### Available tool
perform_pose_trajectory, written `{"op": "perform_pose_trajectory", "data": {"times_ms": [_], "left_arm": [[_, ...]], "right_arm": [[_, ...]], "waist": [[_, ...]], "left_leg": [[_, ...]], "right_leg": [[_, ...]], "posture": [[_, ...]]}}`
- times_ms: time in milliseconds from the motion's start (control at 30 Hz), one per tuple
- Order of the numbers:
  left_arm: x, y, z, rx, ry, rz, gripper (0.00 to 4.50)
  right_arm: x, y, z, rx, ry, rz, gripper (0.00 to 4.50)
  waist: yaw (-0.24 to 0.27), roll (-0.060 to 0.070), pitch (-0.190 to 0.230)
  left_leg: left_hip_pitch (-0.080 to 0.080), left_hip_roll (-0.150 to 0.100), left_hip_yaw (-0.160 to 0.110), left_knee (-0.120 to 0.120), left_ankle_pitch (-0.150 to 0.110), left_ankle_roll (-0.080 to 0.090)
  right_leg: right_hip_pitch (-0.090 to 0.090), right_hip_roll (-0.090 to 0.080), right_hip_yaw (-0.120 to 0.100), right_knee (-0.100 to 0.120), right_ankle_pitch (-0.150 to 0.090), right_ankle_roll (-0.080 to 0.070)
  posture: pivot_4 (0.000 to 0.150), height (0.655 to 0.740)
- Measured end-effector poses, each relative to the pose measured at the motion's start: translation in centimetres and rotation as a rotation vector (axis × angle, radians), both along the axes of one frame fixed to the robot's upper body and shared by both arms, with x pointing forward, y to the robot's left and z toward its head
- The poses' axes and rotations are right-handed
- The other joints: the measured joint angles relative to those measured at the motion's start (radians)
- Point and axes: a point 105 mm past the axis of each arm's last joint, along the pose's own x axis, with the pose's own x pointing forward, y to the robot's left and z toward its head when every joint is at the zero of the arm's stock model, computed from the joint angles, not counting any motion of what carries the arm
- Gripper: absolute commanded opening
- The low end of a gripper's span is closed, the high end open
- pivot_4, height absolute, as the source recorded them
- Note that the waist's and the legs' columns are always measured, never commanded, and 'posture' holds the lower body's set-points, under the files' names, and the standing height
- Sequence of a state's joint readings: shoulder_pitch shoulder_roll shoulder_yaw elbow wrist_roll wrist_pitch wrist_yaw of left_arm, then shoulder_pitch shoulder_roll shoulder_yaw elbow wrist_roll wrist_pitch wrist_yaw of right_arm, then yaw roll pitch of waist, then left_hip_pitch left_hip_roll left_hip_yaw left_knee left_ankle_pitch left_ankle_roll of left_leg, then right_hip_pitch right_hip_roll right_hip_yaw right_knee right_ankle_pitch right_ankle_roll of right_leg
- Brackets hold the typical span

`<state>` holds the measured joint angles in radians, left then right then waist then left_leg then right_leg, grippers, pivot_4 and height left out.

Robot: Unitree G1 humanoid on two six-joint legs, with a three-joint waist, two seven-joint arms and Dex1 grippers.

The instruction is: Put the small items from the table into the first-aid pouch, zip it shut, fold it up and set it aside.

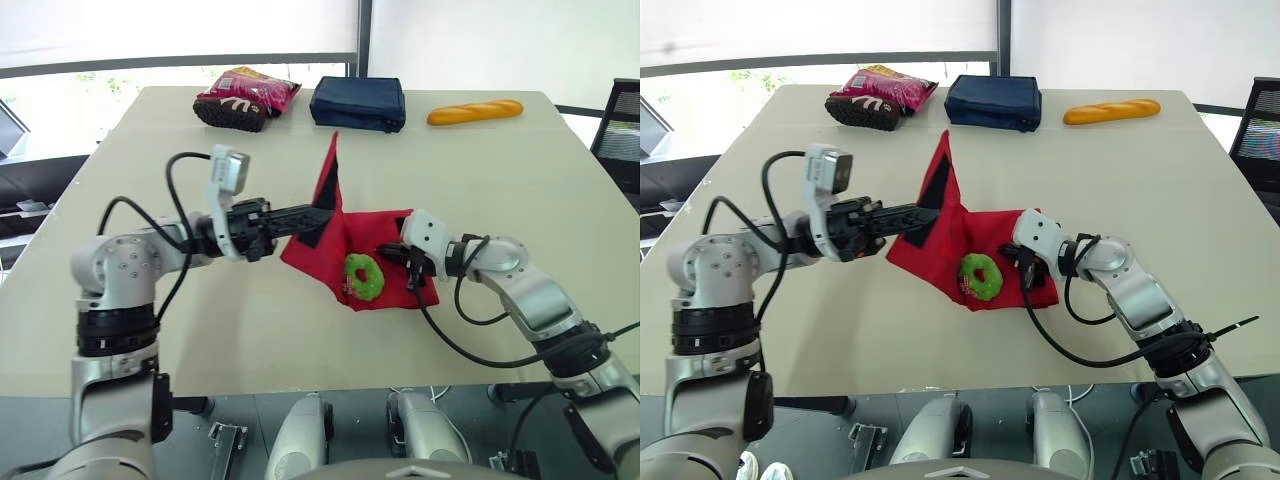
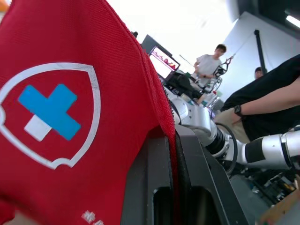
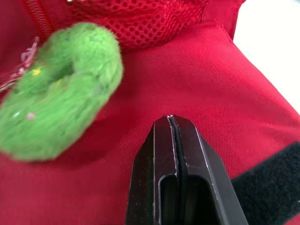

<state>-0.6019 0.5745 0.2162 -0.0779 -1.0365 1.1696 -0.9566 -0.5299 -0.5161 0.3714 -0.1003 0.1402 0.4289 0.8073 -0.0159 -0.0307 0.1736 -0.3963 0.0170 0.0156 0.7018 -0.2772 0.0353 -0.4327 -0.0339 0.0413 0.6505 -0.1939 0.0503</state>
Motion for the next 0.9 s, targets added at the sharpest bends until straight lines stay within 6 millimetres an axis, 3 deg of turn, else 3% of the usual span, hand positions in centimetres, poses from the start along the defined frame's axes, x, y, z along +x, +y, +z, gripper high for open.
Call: {"op": "perform_pose_trajectory", "data": {"times_ms": [167, 333, 467, 667, 900], "left_arm": [[0.3, -2.0, -0.8, -0.014, 0.023, -0.022, 0.00], [0.5, -2.7, -1.3, -0.016, 0.025, -0.035, 0.00], [0.9, -2.7, -1.7, -0.012, 0.031, -0.037, 0.00], [1.5, -3.9, -2.7, -0.016, 0.048, -0.058, 0.00], [2.4, -5.7, -4.5, 0.055, 0.088, -0.053, 0.00]], "right_arm": [[0.1, -0.2, 0.2, 0.030, 0.005, -0.029, 0.02], [-0.3, -0.8, 0.7, 0.112, 0.066, -0.084, 0.02], [-1.9, -2.9, 1.6, 0.177, 0.125, -0.100, 0.02], [-4.7, -5.4, 6.1, 0.268, 0.088, -0.078, 0.02], [-6.9, -9.7, 7.7, 0.277, 0.066, -0.174, 0.02]], "waist": [[0.000, 0.000, 0.000], [0.003, 0.000, 0.000], [0.007, 0.003, 0.002], [0.004, 0.003, 0.002], [0.009, 0.004, 0.003]], "left_leg": [[0.000, -0.001, 0.000, 0.000, 0.000, 0.000], [-0.001, -0.001, 0.000, 0.000, 0.000, 0.000], [-0.004, -0.005, -0.002, -0.001, 0.000, 0.000], [-0.005, -0.005, -0.004, -0.001, 0.000, 0.001], [-0.005, -0.006, -0.003, -0.001, 0.000, 0.001]], "right_leg": [[0.000, 0.000, 0.000, 0.000, 0.002, -0.003], [0.000, -0.001, 0.000, -0.001, 0.002, -0.003], [0.000, -0.001, -0.001, -0.004, 0.002, -0.003], [0.000, -0.001, -0.001, -0.006, 0.000, 0.001], [0.000, -0.002, 0.000, -0.007, -0.001, 0.001]], "posture": [[0.150, 0.7134], [0.150, 0.7134], [0.150, 0.7134], [0.150, 0.7134], [0.150, 0.7134]]}}
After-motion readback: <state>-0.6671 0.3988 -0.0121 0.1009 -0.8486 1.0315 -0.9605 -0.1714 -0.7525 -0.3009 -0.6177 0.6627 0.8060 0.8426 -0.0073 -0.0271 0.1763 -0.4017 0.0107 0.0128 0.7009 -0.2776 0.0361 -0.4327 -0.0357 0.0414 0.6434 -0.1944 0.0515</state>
